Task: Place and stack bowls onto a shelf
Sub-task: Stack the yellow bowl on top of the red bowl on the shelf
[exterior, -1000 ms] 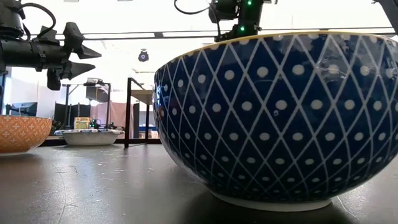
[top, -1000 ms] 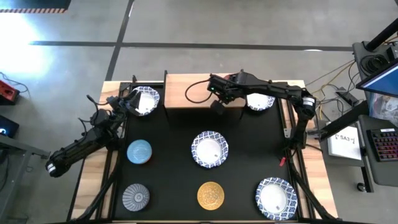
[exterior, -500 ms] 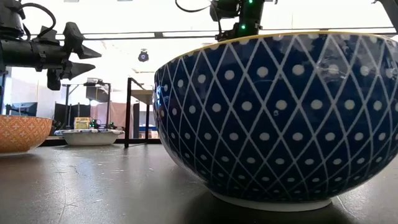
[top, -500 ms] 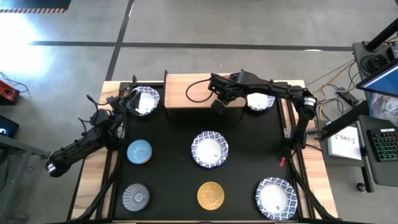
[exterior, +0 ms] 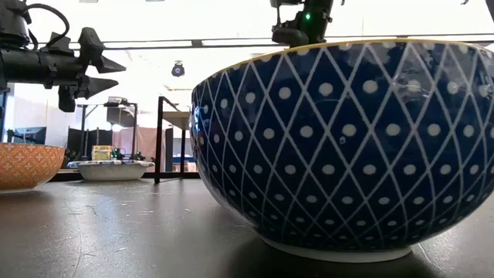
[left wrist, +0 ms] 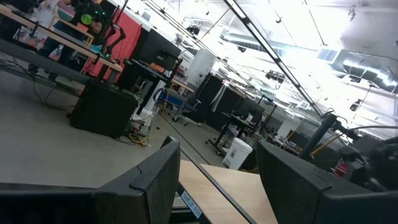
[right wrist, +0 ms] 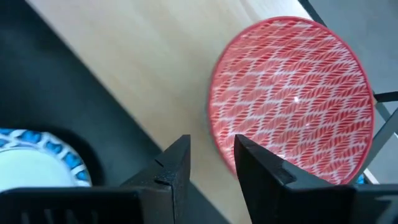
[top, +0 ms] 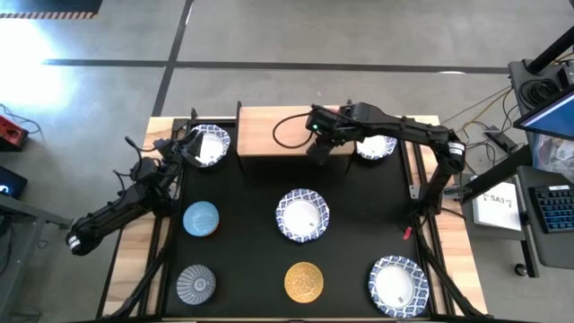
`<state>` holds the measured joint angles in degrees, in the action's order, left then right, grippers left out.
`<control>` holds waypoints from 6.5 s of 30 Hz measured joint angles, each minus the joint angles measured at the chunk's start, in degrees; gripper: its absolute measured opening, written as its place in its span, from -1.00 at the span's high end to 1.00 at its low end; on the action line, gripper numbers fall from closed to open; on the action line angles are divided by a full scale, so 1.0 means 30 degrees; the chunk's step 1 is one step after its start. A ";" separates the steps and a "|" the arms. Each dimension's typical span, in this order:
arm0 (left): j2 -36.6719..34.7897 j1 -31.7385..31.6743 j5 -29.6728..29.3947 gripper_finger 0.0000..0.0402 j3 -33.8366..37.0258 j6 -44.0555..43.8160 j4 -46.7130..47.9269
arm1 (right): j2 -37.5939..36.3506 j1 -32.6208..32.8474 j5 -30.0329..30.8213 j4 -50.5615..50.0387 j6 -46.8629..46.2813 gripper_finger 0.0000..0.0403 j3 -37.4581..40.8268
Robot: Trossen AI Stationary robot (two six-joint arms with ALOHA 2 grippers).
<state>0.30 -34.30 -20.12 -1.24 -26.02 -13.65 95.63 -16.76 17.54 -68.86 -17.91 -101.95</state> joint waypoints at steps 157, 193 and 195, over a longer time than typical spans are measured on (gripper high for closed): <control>0.0000 0.0005 0.0029 0.03 0.0002 -0.0001 0.0000 | -0.0084 1.0588 -0.4319 0.3549 -1.2320 0.93 0.2965; 0.0000 -0.0002 0.0029 0.03 -0.0005 -0.0001 0.0000 | -0.4016 -0.4894 -0.1917 0.2846 -0.4116 0.94 0.2965; 0.0000 -0.0001 0.0026 0.03 0.0002 0.0002 0.0004 | -0.3974 -0.4916 -0.1867 0.2732 -0.3969 0.94 0.2958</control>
<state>0.30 -34.30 -20.04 -1.23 -26.01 -13.64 83.71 -31.51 11.94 -60.67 -29.82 -93.08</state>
